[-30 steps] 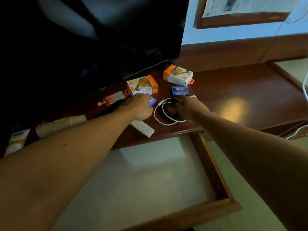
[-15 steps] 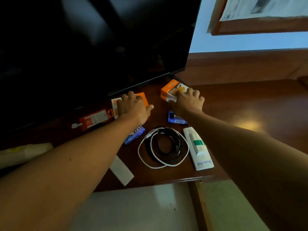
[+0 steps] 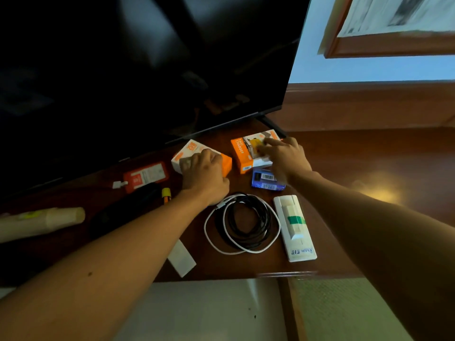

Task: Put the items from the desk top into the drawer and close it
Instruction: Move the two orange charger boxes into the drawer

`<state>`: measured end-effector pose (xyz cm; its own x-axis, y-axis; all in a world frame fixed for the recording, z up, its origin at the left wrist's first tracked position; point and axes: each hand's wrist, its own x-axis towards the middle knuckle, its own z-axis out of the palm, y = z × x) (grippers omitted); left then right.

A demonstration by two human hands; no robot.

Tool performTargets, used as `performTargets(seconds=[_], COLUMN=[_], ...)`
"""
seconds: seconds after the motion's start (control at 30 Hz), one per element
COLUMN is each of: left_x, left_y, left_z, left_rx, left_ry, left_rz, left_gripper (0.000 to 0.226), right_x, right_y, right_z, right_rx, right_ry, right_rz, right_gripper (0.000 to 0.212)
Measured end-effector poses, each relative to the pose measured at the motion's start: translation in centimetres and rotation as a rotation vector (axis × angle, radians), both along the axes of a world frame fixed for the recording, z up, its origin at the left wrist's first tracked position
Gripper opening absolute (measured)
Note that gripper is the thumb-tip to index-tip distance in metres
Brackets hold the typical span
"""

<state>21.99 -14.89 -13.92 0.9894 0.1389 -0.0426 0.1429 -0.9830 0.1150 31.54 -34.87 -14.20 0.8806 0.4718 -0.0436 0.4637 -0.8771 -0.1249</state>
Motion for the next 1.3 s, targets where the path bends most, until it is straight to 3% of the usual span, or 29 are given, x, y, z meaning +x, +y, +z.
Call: performTargets(seconds=[0.17,0.3,0.47,0.63,0.9,1.1,1.3], left_x=[-1.1,0.2,3.4,4.6,5.2,4.0,0.8], left_y=[0.4,0.0,-0.1,-0.1,-0.2,1.2,2.4], left_z=[-0.1,0.9,1.1,0.4,0.3,0.7,2.1], left_rx=[-0.152,-0.198,-0.325,-0.378,-0.419,-0.396,-0.384], left_ry=[-0.046,-0.057,0.078,0.109,0.010,-0.095,-0.139], left_rz=[0.070,0.406,0.627,0.637,0.642,0.586,0.504], left_gripper=[0.058,0.051,0.084,0.108,0.104,0.092,0.082], right_x=[0.4,-0.2,0.6,2.2,3.0,3.0,0.4], right_y=[0.0,2.4,6.8,7.5,8.8,10.9,11.2], right_z=[0.9,1.4,1.4,0.0,0.3,0.2,2.2], right_rx=[0.017,0.225,0.150,0.221,0.361,0.296,0.458], right_ry=[0.006,-0.052,0.191,0.277,0.203,0.206,0.129], right_rz=[0.113,-0.175,-0.570,-0.605,-0.538,-0.479,-0.449], right_gripper=[0.061,0.050,0.086,0.095,0.091,0.092,0.086])
